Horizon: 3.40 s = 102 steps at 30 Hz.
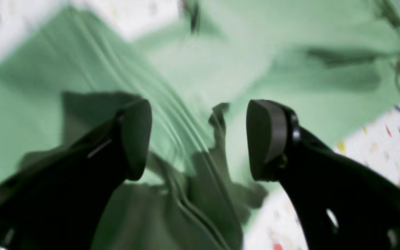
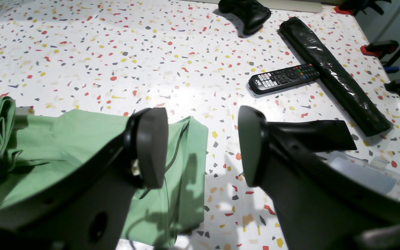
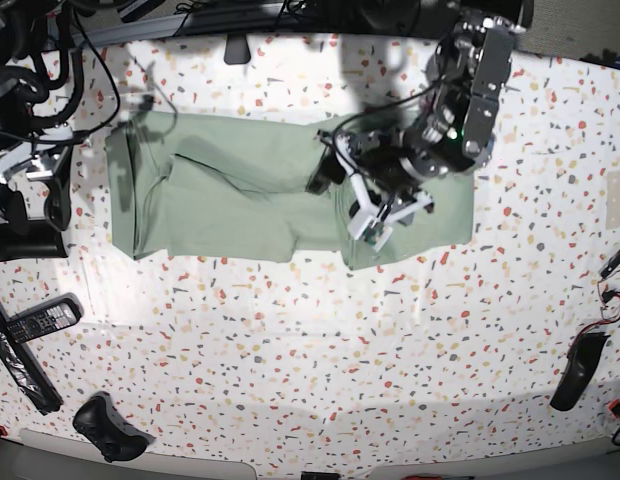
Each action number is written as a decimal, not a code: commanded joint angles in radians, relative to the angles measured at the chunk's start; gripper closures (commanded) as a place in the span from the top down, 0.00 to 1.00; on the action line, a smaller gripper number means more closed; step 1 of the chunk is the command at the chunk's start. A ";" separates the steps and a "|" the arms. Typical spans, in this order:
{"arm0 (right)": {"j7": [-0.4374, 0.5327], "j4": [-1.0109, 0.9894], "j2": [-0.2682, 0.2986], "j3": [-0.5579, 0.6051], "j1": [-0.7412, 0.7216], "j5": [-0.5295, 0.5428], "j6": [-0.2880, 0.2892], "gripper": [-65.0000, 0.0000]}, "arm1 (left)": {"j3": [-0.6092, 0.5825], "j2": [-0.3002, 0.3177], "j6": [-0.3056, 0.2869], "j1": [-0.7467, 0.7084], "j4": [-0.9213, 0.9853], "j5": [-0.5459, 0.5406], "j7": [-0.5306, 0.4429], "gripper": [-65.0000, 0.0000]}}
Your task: Fold the T-shirt properly
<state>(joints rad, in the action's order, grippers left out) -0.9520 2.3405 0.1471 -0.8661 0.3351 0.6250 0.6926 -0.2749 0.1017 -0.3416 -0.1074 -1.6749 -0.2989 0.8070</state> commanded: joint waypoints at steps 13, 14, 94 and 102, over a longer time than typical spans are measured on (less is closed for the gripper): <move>0.028 0.016 0.011 -0.004 -0.005 0.111 0.006 0.48 | -0.216 -0.090 -0.015 -0.037 -0.020 -0.218 -0.047 0.61; 0.028 0.016 0.011 -0.004 -0.005 0.111 0.006 0.48 | -0.240 -0.090 -0.015 -0.027 -0.020 -0.218 -0.031 0.61; -0.060 -1.201 0.243 0.340 -0.540 0.116 0.006 0.00 | -0.263 0.173 0.253 -0.053 0.018 0.370 -0.076 0.61; -0.071 -1.201 0.076 0.344 -0.576 0.112 0.006 0.00 | -0.263 0.085 0.252 0.020 0.019 0.370 -0.083 0.61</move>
<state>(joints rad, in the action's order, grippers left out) -1.0409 1.1248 0.2073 -0.5198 -0.2153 0.7105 0.6922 -0.5377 0.1913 -0.0875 -0.0959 -1.6455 0.0681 0.7334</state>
